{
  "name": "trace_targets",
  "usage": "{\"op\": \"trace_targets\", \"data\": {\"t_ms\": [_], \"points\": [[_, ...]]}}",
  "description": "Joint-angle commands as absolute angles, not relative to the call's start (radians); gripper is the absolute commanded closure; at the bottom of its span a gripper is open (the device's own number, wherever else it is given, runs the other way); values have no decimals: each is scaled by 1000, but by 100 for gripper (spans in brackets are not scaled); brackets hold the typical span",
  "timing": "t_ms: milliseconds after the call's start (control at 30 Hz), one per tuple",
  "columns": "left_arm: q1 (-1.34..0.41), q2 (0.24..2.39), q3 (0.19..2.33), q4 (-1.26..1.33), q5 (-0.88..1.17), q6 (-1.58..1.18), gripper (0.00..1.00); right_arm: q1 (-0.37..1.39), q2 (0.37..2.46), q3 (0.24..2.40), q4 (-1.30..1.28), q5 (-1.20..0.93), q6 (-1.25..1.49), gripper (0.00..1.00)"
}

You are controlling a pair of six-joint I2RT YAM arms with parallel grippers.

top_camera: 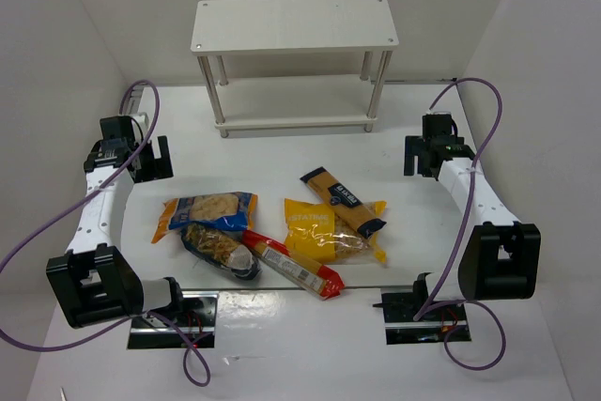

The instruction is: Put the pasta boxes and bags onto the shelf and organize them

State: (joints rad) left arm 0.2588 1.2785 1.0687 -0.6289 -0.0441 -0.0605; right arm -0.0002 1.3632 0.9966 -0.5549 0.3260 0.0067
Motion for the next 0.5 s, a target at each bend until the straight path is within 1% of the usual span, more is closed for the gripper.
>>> {"op": "trace_targets", "data": {"t_ms": [0,333,367,433,467], "points": [[264,1279,1103,-626,-23,-77,0,-3,1342,1040,-554,325,17,0],[264,1279,1103,-626,-14,-67,0,-3,1331,1031,-563,263,-21,0],[264,1279,1103,-626,-14,-67,0,-3,1331,1031,-577,179,-38,0],[264,1279,1103,-626,-14,-67,0,-3,1267,1040,-587,50,-106,0],[264,1279,1103,-626,-14,-67,0,-3,1244,1040,-588,-107,-135,0]]}}
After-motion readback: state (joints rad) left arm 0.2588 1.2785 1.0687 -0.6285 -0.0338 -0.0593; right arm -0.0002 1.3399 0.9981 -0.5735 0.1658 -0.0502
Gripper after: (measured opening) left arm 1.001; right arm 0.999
